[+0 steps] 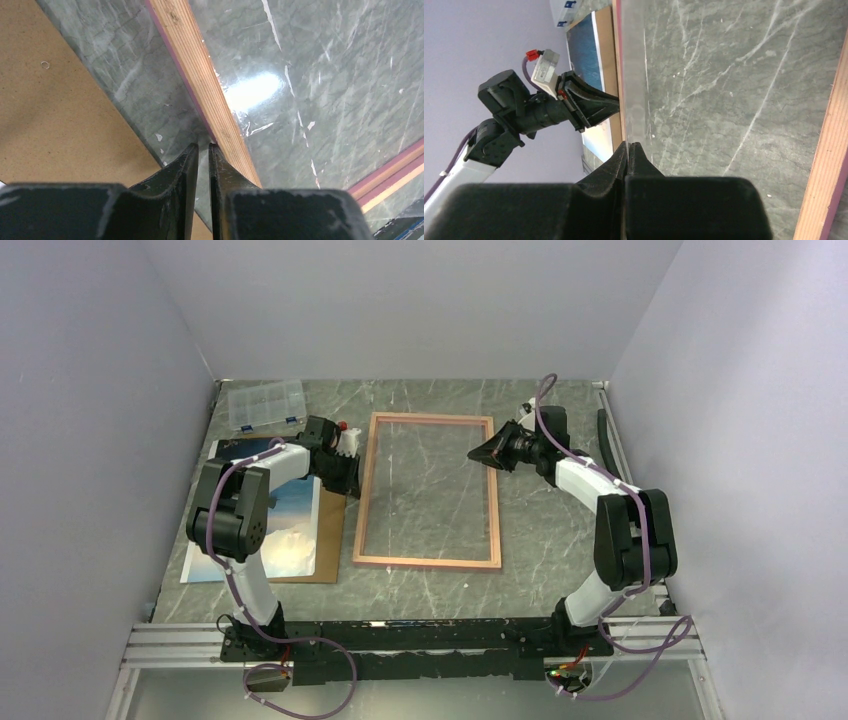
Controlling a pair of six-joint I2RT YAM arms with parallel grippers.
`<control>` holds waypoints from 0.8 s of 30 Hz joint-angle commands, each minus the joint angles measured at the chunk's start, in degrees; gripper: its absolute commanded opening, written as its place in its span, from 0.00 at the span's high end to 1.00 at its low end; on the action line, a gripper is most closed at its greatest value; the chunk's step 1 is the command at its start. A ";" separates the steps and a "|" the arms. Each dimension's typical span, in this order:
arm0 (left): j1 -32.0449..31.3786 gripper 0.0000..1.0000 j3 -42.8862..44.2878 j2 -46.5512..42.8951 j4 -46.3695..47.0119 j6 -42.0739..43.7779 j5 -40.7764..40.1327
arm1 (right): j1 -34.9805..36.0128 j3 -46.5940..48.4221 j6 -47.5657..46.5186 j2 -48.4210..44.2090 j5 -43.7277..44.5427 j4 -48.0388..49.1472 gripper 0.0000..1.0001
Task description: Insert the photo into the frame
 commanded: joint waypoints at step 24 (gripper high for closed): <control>-1.09 0.81 -0.63 -0.45 2.57 -0.45 1.71 | 2.23 6.18 -11.12 2.84 7.29 -13.81 0.66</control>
